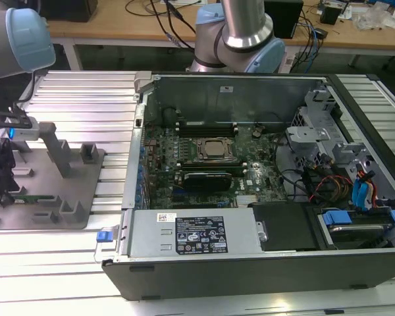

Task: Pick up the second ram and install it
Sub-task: 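Pick up the second ram and move it above second insertion slot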

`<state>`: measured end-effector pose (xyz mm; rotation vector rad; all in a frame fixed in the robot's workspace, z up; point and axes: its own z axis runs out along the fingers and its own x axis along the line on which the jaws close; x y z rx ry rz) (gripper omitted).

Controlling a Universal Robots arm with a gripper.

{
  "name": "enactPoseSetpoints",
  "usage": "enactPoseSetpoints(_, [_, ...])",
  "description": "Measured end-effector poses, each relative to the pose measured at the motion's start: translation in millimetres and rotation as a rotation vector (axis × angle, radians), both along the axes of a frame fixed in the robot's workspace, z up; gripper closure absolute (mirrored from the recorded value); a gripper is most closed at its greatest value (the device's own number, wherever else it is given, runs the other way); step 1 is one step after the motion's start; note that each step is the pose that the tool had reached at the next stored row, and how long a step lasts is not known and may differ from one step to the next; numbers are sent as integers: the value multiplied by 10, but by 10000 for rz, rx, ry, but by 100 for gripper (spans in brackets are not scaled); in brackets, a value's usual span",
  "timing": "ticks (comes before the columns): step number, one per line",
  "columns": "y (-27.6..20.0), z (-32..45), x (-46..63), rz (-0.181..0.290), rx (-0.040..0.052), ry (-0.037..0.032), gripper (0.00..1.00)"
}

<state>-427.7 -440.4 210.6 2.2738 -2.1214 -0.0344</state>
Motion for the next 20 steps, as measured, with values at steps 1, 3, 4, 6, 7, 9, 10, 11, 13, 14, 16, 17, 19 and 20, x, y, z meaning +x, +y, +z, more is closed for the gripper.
enactPoseSetpoints(1, [0, -15, -1, 3, 0, 0, 66])
enactPoseSetpoints(3, [3, -32, -3, 5, -1, 2, 66])
enactPoseSetpoints(4, [3, -32, -3, 5, -2, 2, 66])
enactPoseSetpoints(6, [10, -35, -3, 3, 2, -3, 66])
enactPoseSetpoints(7, [20, -34, -2, 5, 0, -1, 66])
enactPoseSetpoints(9, [21, -15, -2, 5, -2, 3, 66])
enactPoseSetpoints(10, [21, -11, -2, 5, 0, -1, 66])
enactPoseSetpoints(11, [21, -10, -2, 5, 1, -2, 66])
enactPoseSetpoints(13, [20, -8, -3, 6, 0, 0, 66])
enactPoseSetpoints(14, [21, -7, -3, 5, 0, 1, 66])
enactPoseSetpoints(16, [21, -4, -3, 5, -1, 1, 67])
enactPoseSetpoints(17, [21, -3, -3, 5, 0, 0, 75])
enactPoseSetpoints(19, [20, -14, -3, 5, -2, 3, 75])
enactPoseSetpoints(20, [20, -14, -3, 5, -3, 3, 75])
